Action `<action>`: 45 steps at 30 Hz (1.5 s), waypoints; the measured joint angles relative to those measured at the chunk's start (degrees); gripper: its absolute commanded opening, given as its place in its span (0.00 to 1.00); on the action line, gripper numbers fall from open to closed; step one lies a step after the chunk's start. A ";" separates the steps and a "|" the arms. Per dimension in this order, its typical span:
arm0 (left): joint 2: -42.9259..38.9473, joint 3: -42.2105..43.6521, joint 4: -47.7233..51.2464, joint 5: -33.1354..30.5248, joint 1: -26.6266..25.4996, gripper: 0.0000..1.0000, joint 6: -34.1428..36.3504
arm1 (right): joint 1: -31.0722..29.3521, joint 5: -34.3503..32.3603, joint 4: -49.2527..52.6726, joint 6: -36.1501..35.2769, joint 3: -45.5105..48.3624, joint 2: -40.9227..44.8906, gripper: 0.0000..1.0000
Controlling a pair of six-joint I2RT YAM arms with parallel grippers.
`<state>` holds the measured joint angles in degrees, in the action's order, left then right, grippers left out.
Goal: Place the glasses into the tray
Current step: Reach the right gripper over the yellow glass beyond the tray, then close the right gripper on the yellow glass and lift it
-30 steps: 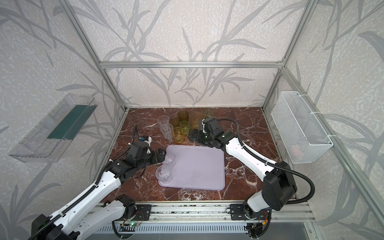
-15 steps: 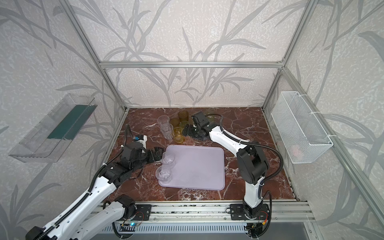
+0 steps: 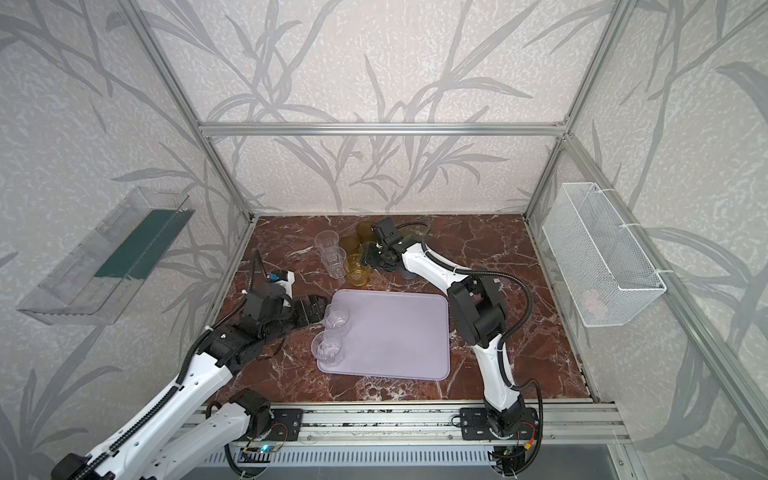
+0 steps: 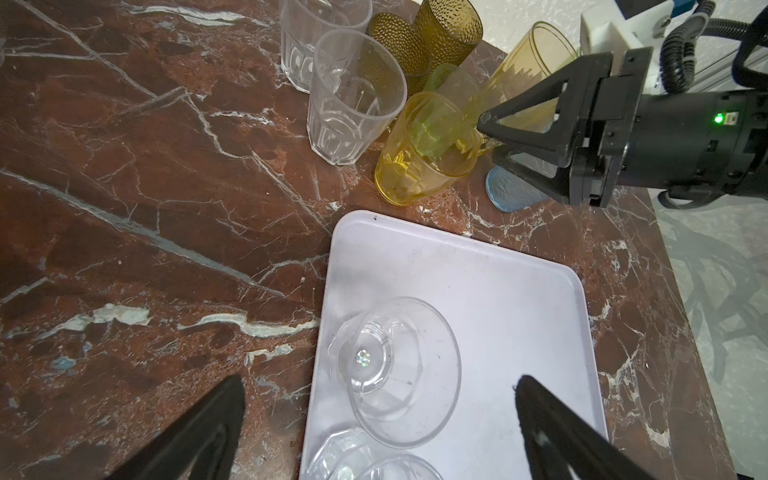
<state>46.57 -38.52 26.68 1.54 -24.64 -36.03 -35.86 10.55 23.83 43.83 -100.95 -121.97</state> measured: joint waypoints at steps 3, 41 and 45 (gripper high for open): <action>-0.09 0.00 0.31 -0.07 0.02 0.99 0.02 | 0.00 -0.39 1.01 -0.15 -1.05 -0.66 0.53; -0.90 0.00 1.66 0.68 0.24 0.99 -0.04 | -1.33 -1.60 13.31 -3.78 -11.82 -8.63 0.00; -1.51 0.00 2.03 0.98 0.24 0.99 -0.04 | -1.33 -1.57 14.86 -4.11 -11.82 -8.61 0.00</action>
<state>45.06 -38.52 28.71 2.52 -24.40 -36.07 -37.19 8.97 38.70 39.72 -112.77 -130.58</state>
